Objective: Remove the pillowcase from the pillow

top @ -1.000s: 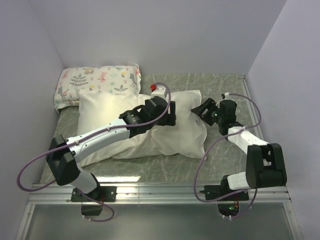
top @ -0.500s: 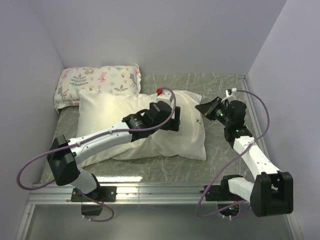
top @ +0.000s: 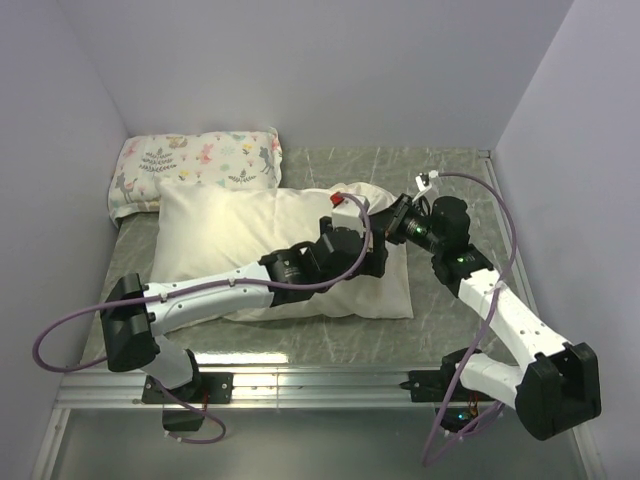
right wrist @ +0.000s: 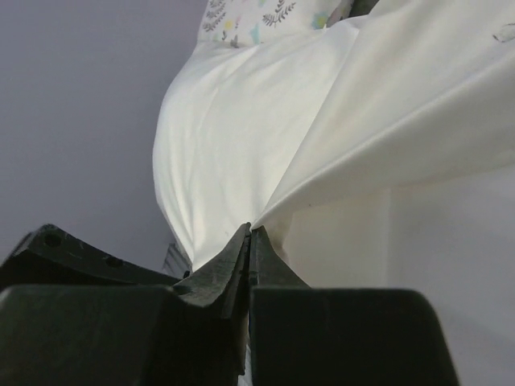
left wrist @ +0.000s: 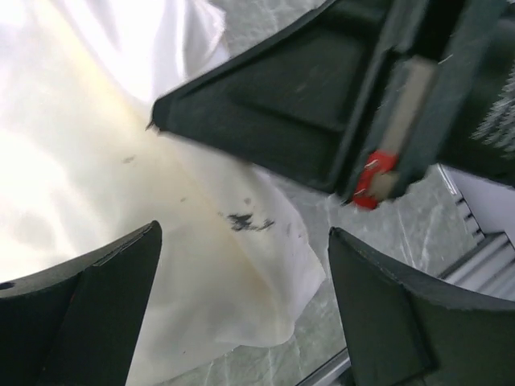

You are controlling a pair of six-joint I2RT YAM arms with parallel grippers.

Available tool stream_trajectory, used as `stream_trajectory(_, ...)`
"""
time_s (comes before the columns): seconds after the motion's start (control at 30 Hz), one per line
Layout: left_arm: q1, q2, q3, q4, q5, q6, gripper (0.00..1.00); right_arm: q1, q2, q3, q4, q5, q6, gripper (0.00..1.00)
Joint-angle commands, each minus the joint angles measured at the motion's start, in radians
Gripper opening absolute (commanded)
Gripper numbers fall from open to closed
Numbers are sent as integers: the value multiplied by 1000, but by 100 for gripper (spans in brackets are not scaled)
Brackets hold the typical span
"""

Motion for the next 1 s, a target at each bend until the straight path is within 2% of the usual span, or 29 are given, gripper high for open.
stream_trajectory(0.0,-21,-36,-89,111,-182,-84,90,17,12,69,43,-47,45,0)
stream_trajectory(0.1,-24,-35,-140,199,-233,-131,90,43,17,84,49,-56,64,0)
stream_trajectory(0.27,-43,10,-113,182,-357,-200,89,81,17,90,47,-62,81,0)
stream_trajectory(0.47,-62,-64,-225,372,-336,-159,89,89,12,81,32,-51,72,0)
stream_trajectory(0.57,-62,-24,-147,266,-365,-179,88,97,17,83,40,-50,78,0)
stream_trajectory(0.67,-62,30,-104,156,-393,-217,80,101,22,103,29,-47,69,0)
stream_trajectory(0.77,-56,-11,-181,207,-410,-228,71,100,19,123,-23,-27,35,0)
stream_trajectory(0.8,-51,-34,-196,239,-402,-227,63,101,9,123,-31,-19,23,0)
stream_trajectory(0.87,-33,-45,-206,229,-396,-230,53,100,2,123,-55,-7,9,0)
stream_trajectory(0.9,-28,-47,-205,224,-391,-224,39,101,-3,123,-62,-1,-3,0)
stream_trajectory(0.93,-22,-48,-203,219,-390,-221,33,100,-6,121,-66,4,-7,0)
stream_trajectory(0.97,-22,-50,-199,218,-391,-221,21,100,-11,117,-72,5,-11,0)
